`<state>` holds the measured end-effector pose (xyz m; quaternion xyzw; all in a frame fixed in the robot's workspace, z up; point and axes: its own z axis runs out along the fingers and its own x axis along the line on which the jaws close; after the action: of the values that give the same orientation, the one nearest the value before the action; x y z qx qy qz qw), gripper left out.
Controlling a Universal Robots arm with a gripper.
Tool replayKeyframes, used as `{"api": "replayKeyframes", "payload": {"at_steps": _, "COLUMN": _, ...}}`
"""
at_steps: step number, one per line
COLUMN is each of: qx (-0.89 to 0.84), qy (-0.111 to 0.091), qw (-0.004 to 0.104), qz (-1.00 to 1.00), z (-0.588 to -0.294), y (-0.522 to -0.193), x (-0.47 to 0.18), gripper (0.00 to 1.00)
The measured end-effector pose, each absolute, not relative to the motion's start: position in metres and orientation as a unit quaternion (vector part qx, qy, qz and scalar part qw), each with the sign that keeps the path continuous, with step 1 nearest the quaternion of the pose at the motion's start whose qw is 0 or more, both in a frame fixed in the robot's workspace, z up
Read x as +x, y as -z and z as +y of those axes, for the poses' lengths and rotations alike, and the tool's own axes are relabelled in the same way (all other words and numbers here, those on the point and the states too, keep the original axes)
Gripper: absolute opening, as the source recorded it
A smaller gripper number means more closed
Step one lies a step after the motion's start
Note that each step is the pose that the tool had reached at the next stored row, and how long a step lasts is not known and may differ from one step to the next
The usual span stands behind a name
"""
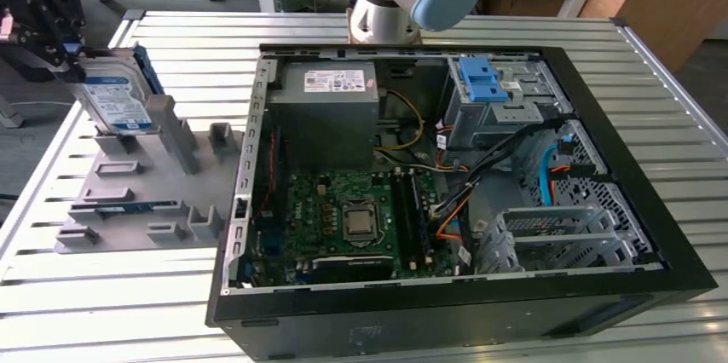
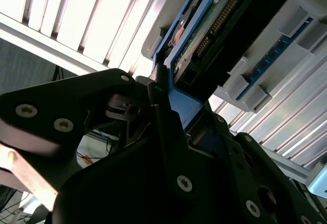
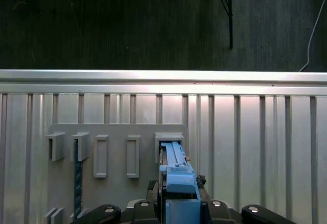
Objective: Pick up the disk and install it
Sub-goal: 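Pick up the disk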
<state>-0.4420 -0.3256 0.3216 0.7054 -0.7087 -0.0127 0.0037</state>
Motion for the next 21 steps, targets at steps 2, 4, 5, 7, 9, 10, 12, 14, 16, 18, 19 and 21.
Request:
{"api": "replayKeyframes", "payload": {"at_steps": 2, "qx": 0.705, "qy": 0.013, "qw": 0.004, "qz": -0.709, "z": -0.3256, "y": -0.3232, "x": -0.4420, "gripper": 0.36}}
{"api": "replayKeyframes", "payload": {"at_steps": 4, "qx": 0.705, "qy": 0.013, "qw": 0.004, "qz": -0.709, "z": -0.3256, "y": -0.3236, "x": -0.4420, "gripper": 0.36}}
{"api": "replayKeyframes", "payload": {"at_steps": 5, "qx": 0.705, "qy": 0.013, "qw": 0.004, "qz": -0.709, "z": -0.3256, "y": -0.3239, "x": -0.4420, "gripper": 0.36}}
{"api": "replayKeyframes", "payload": {"at_steps": 7, "qx": 0.705, "qy": 0.013, "qw": 0.004, "qz": -0.709, "z": -0.3256, "y": -0.3244, "x": -0.4420, "gripper": 0.36}}
{"api": "replayKeyframes", "payload": {"at_steps": 9, "qx": 0.705, "qy": 0.013, "qw": 0.004, "qz": -0.709, "z": -0.3256, "y": -0.3249, "x": -0.4420, "gripper": 0.36}}
{"api": "replayKeyframes", "payload": {"at_steps": 10, "qx": 0.705, "qy": 0.013, "qw": 0.004, "qz": -0.709, "z": -0.3256, "y": -0.3253, "x": -0.4420, "gripper": 0.36}}
{"api": "replayKeyframes", "payload": {"at_steps": 12, "qx": 0.705, "qy": 0.013, "qw": 0.003, "qz": -0.709, "z": -0.3256, "y": -0.3256, "x": -0.4420, "gripper": 0.36}}
{"api": "replayKeyframes", "payload": {"at_steps": 14, "qx": 0.705, "qy": 0.013, "qw": 0.004, "qz": -0.709, "z": -0.3256, "y": -0.3262, "x": -0.4420, "gripper": 0.36}}
{"api": "replayKeyframes", "payload": {"at_steps": 16, "qx": 0.705, "qy": 0.013, "qw": 0.004, "qz": -0.709, "z": -0.3256, "y": -0.3272, "x": -0.4420, "gripper": 0.36}}
{"api": "replayKeyframes", "payload": {"at_steps": 18, "qx": 0.705, "qy": 0.013, "qw": 0.004, "qz": -0.709, "z": -0.3256, "y": -0.3284, "x": -0.4420, "gripper": 0.36}}
{"api": "replayKeyframes", "payload": {"at_steps": 19, "qx": 0.705, "qy": 0.013, "qw": 0.004, "qz": -0.709, "z": -0.3256, "y": -0.3286, "x": -0.4420, "gripper": 0.36}}
{"api": "replayKeyframes", "payload": {"at_steps": 21, "qx": 0.705, "qy": 0.013, "qw": 0.004, "qz": -0.709, "z": -0.3256, "y": -0.3291, "x": -0.4420, "gripper": 0.36}}
